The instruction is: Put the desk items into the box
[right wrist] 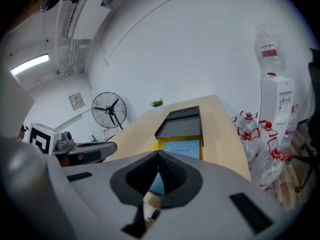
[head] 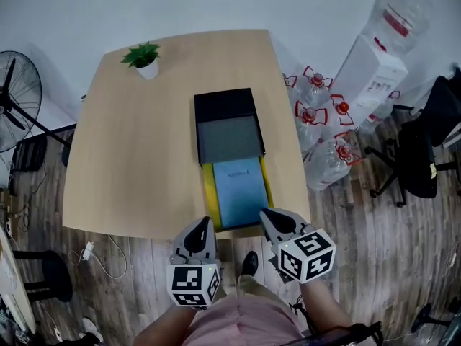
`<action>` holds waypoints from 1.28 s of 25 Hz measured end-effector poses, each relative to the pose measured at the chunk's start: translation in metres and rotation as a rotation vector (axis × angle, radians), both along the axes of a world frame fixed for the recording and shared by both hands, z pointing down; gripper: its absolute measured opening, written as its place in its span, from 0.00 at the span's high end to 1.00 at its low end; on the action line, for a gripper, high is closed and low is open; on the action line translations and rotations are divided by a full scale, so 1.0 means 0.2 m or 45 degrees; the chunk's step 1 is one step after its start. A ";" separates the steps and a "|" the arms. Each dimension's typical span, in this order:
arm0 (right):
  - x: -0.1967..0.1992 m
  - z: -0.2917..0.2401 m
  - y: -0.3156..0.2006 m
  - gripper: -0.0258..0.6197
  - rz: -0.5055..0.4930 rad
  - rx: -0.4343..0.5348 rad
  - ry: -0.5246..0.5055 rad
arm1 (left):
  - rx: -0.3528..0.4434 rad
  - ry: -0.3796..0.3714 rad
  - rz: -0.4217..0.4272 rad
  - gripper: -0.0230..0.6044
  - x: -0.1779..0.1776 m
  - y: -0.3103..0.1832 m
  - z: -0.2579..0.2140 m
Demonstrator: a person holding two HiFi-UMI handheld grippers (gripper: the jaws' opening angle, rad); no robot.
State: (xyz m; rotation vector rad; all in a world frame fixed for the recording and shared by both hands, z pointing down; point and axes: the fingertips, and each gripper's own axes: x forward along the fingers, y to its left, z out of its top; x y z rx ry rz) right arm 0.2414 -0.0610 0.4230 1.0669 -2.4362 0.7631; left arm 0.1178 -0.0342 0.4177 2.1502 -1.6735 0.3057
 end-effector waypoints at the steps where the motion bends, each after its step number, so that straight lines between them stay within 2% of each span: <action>1: 0.01 -0.06 0.00 0.95 0.005 0.038 -0.008 | 0.042 0.001 0.001 0.95 0.02 -0.01 -0.07; 5: 0.07 -0.34 0.01 0.95 0.008 0.290 0.006 | 0.247 -0.012 -0.004 0.95 0.10 -0.07 -0.38; 9: 0.14 -0.61 0.03 0.95 0.048 0.568 0.055 | 0.436 -0.074 -0.008 0.95 0.16 -0.07 -0.67; 12: 0.21 -0.80 0.04 0.95 0.100 0.698 0.029 | 0.565 -0.135 -0.002 0.95 0.21 -0.06 -0.87; 14: 0.24 -0.90 0.04 0.95 0.129 0.764 0.016 | 0.616 -0.163 0.008 0.95 0.24 -0.05 -0.96; 19: 0.31 -0.98 0.06 0.95 0.188 0.850 0.027 | 0.633 -0.163 0.058 0.95 0.32 -0.03 -1.01; 26: 0.34 -1.02 0.12 0.95 0.233 0.889 0.018 | 0.652 -0.189 0.081 0.95 0.36 -0.01 -1.05; 32: 0.33 -1.03 0.15 0.95 0.221 0.899 0.001 | 0.671 -0.201 0.083 0.95 0.37 0.00 -1.07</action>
